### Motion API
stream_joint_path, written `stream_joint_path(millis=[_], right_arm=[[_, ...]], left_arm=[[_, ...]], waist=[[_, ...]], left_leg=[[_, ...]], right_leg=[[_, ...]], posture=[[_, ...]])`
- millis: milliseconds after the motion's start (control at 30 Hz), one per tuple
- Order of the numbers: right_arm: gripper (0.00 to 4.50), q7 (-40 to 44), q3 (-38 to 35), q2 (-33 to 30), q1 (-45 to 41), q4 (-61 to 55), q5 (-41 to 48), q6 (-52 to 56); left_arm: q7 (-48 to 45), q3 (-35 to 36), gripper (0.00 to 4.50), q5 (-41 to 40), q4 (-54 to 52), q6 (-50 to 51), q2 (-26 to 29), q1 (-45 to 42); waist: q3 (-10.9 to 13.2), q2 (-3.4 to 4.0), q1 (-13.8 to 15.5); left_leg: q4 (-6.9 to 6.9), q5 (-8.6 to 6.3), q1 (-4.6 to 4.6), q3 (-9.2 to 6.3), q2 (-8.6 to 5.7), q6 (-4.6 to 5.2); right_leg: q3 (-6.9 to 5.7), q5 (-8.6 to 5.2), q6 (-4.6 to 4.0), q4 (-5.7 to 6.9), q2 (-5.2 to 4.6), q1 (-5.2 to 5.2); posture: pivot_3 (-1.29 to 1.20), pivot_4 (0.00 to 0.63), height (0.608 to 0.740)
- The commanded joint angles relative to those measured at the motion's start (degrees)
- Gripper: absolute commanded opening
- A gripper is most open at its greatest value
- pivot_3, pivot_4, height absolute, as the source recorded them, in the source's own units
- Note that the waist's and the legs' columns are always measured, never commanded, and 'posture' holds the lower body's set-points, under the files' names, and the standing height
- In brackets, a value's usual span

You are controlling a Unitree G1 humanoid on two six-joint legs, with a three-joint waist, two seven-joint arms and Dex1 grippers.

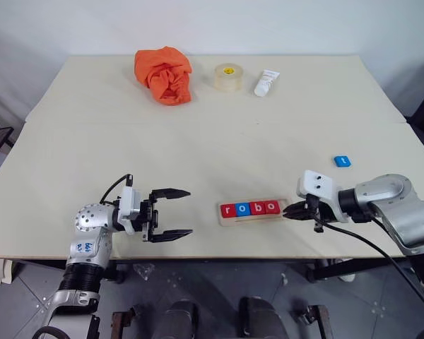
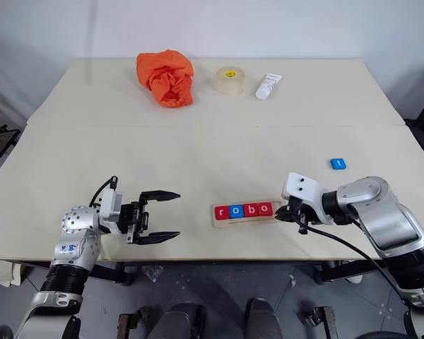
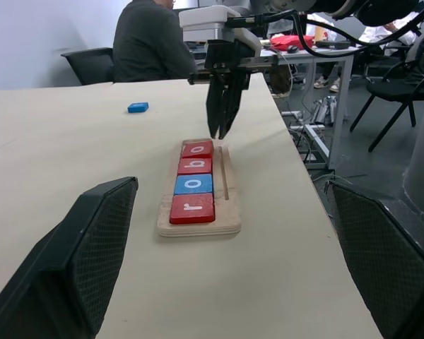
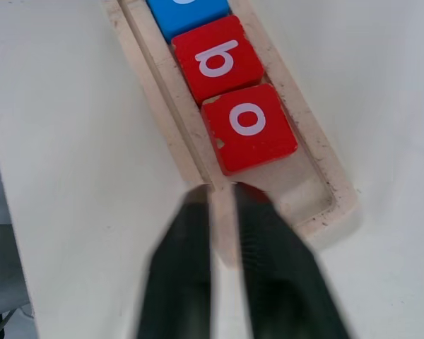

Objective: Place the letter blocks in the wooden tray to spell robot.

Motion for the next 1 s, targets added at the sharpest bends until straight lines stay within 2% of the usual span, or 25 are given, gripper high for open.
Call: stream_joint_path(millis=[33,300,467,800,1000], right_arm=[[0.02,-0.09,0.41,0.89,-1.94,0.73,-0.25,-1.09],[0.02,-0.38,1.79,2.59,-3.68,3.13,-0.96,-2.26],[0.02,1.12,0.3,0.6,-3.7,1.91,0.23,-1.41],[0.02,-4.69,1.98,6.97,-12.51,20.25,-6.27,-11.15],[0.02,-3.97,3.28,8.61,-12.7,23.5,-8.52,-13.79]], left_arm=[[0.03,0.17,4.5,-0.56,-1.13,0.15,0.35,0.01],[0.5,0.34,4.5,-0.54,-2.04,0.35,0.45,0.74],[0.88,0.51,4.5,-0.56,-2.32,0.27,0.53,1.3],[1.21,0.29,4.5,-0.61,-2.61,-0.02,0.08,1.54],[1.44,0.34,4.5,-0.65,-3.34,-0.11,0.18,2.46]], waist=[[0.0,0.0,0.01],[0.0,0.0,0.03],[0.0,0.0,0.02],[0.0,0.0,-0.16],[0.0,0.0,-0.11]], left_leg=[[0.0,0.0,0.0,0.0,0.0,0.0],[0.0,0.0,0.0,0.0,-0.01,0.0],[0.0,0.0,0.0,-0.01,-0.01,0.0],[-0.03,0.0,0.01,0.03,0.0,-0.01],[-0.03,0.0,0.0,0.03,-0.03,-0.01]], right_leg=[[0.0,0.0,0.0,0.0,0.0,0.0],[0.0,0.0,0.0,0.0,0.0,0.0],[0.0,0.0,0.0,-0.01,0.0,0.0],[-0.02,0.0,0.0,0.02,0.04,-0.04],[-0.13,0.0,0.0,0.03,0.05,-0.04]], posture=[[0.0,0.15,0.74],[0.0,0.15,0.74],[0.0,0.15,0.74],[0.0,0.15,0.74],[0.0,0.15,0.74]])
